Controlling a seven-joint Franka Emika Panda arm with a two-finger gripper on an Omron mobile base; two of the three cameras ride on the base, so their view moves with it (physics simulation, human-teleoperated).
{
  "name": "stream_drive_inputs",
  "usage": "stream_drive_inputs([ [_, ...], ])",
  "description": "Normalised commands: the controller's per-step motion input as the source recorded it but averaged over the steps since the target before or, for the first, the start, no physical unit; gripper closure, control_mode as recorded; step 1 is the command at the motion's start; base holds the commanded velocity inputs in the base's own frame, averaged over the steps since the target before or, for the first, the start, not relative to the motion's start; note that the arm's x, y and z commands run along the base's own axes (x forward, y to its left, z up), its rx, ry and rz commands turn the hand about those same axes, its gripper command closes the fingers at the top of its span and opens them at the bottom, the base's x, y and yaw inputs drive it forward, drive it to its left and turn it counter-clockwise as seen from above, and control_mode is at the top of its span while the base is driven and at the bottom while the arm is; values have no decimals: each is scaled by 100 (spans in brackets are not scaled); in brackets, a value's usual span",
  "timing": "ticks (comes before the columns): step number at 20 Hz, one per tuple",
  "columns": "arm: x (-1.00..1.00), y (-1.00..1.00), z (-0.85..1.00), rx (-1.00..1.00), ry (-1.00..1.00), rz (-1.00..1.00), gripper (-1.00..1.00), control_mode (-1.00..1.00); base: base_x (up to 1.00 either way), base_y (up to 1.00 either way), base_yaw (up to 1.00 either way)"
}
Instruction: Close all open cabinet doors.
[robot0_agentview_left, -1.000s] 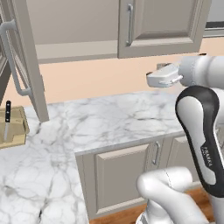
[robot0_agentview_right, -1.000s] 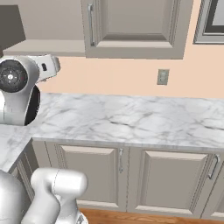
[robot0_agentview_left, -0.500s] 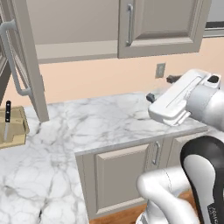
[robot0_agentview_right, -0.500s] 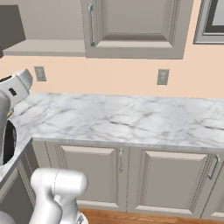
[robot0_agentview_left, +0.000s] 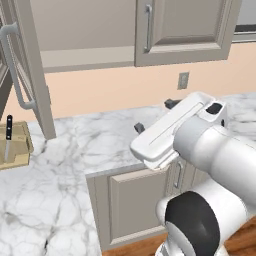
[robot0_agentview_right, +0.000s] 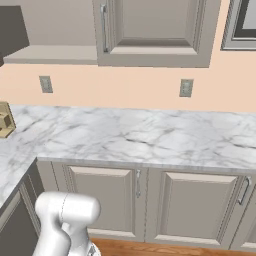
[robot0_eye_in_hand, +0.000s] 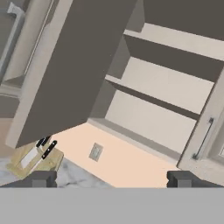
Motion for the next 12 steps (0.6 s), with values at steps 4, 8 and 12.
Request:
stream_drive_inputs([
  [4,-8,39,-46,5,4,2,-100,-100,0,0,0],
  [8,0,44,-71,7,7,33,-100,-100,0,0,0],
  [12,3,28,-60,4,2,51,-100,-100,0,0,0],
])
